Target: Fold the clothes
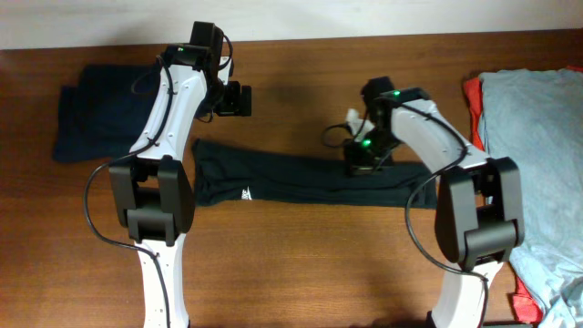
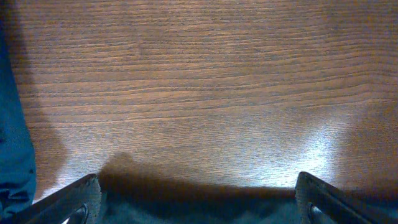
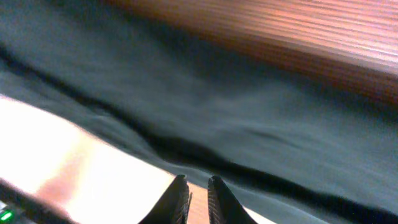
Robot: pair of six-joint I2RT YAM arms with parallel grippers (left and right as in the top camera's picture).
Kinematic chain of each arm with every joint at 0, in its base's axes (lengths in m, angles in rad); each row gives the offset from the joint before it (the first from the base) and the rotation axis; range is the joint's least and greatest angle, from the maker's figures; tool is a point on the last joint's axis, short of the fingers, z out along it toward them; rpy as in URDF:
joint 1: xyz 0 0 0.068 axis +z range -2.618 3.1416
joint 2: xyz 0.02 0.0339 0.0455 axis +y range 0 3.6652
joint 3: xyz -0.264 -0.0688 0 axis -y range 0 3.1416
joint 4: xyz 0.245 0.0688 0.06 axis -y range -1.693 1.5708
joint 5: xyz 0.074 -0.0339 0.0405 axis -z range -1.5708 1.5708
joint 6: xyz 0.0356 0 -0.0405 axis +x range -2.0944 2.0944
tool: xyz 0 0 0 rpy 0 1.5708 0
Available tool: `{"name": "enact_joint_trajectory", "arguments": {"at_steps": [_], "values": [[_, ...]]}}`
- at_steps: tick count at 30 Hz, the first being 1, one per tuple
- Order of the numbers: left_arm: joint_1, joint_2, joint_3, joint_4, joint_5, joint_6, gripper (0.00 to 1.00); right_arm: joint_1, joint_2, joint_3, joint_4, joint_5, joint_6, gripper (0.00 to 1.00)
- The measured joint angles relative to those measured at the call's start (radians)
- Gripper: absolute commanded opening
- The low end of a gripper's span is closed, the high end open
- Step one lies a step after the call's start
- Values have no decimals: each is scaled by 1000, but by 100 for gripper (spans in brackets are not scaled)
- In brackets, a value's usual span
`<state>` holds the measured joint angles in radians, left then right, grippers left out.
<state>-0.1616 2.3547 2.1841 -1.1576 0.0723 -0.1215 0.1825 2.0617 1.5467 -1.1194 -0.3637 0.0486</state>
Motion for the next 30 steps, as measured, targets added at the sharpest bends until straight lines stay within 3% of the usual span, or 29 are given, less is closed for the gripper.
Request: {"name": "enact_joint_trajectory", "arguments": {"at_steps": [14, 30], "values": [[0, 0, 0, 0, 0, 0, 99, -138, 0, -69, -106, 242, -1, 17], [0, 0, 0, 0, 0, 0, 99, -345, 0, -113, -55, 304, 7, 22]]}}
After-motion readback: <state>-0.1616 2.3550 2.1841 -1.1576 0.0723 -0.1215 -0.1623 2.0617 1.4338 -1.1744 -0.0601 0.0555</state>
